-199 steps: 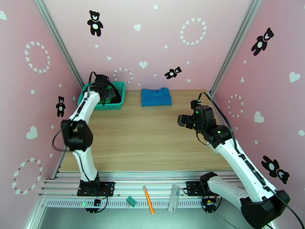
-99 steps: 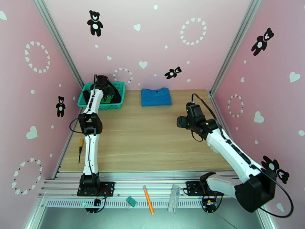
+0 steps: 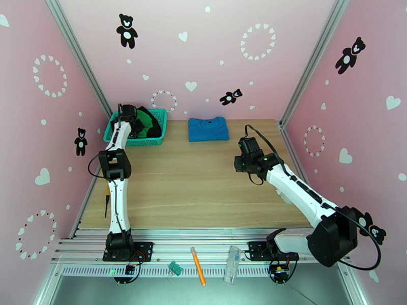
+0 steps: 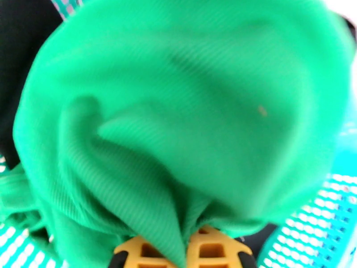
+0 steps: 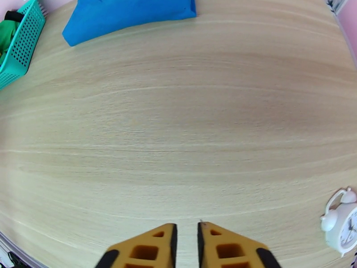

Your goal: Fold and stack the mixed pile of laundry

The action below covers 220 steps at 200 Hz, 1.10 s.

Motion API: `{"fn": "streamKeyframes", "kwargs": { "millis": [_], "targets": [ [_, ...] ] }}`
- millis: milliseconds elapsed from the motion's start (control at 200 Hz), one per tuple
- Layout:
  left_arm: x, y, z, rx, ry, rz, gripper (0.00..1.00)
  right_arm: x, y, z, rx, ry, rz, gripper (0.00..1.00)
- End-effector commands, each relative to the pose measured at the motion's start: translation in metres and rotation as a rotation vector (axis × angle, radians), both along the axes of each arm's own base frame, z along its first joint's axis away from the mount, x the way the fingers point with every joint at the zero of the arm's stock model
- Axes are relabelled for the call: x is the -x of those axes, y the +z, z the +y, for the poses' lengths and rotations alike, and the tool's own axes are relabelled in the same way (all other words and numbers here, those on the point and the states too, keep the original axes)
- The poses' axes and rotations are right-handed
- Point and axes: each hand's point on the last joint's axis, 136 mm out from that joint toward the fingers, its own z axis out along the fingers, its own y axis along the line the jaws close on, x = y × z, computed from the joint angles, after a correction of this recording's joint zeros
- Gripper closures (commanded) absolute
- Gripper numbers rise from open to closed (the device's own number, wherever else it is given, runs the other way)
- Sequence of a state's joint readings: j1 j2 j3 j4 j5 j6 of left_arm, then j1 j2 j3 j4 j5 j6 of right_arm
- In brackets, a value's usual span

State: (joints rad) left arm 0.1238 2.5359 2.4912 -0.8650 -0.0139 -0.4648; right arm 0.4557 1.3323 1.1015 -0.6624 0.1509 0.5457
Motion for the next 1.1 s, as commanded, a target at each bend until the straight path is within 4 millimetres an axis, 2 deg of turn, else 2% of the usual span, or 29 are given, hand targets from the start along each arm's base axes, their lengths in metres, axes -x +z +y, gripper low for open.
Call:
{"fn": "streamKeyframes", "kwargs": {
  "millis": [0,110,230,335,385,440,546,616,681,811,866,936,1016,1096],
  "targets": [
    [0.008,0.147,-0.015,-0.031,-0.042,-0.273,1.0,0.001,0.013,0.006,-0.017,0.006,-0.024,0.84],
    [0.04,0.222,-0.032,-0.048,-0.086,-0.373,1.0,0.006,0.017,0.011,-0.036,0.016,-0.043,0.87],
    [0.08,0.279,-0.066,0.01,-0.179,-0.439,1.0,0.015,0.022,0.011,-0.067,0.013,-0.059,0.9],
    [0.117,0.307,-0.103,0.072,-0.268,-0.451,1.0,0.026,0.028,0.008,-0.106,0.006,-0.086,0.96],
    [0.134,0.314,-0.12,0.084,-0.298,-0.446,1.0,0.031,0.031,0.006,-0.122,0.0,-0.103,1.0],
    [0.152,0.319,-0.141,0.102,-0.334,-0.446,1.0,0.038,0.032,0.002,-0.135,-0.008,-0.118,1.0],
    [0.181,0.314,-0.182,0.144,-0.4,-0.438,1.0,0.05,0.031,-0.007,-0.148,-0.024,-0.138,1.0],
    [0.197,0.297,-0.211,0.171,-0.445,-0.413,1.0,0.056,0.027,-0.01,-0.155,-0.029,-0.14,1.0],
    [0.207,0.28,-0.237,0.191,-0.479,-0.39,1.0,0.061,0.022,-0.012,-0.16,-0.026,-0.134,1.0],
    [0.216,0.227,-0.283,0.205,-0.516,-0.301,1.0,0.067,0.009,-0.012,-0.171,-0.022,-0.118,1.0],
    [0.216,0.206,-0.298,0.198,-0.523,-0.268,1.0,0.069,0.004,-0.01,-0.181,-0.018,-0.109,1.0],
    [0.218,0.191,-0.315,0.193,-0.538,-0.245,1.0,0.071,-0.003,-0.009,-0.186,-0.016,-0.097,1.0],
    [0.223,0.188,-0.327,0.18,-0.542,-0.239,1.0,0.073,-0.009,-0.009,-0.189,-0.014,-0.086,1.0],
    [0.231,0.193,-0.332,0.185,-0.536,-0.235,1.0,0.075,-0.013,-0.008,-0.192,-0.007,-0.083,1.0]
  ]
}}
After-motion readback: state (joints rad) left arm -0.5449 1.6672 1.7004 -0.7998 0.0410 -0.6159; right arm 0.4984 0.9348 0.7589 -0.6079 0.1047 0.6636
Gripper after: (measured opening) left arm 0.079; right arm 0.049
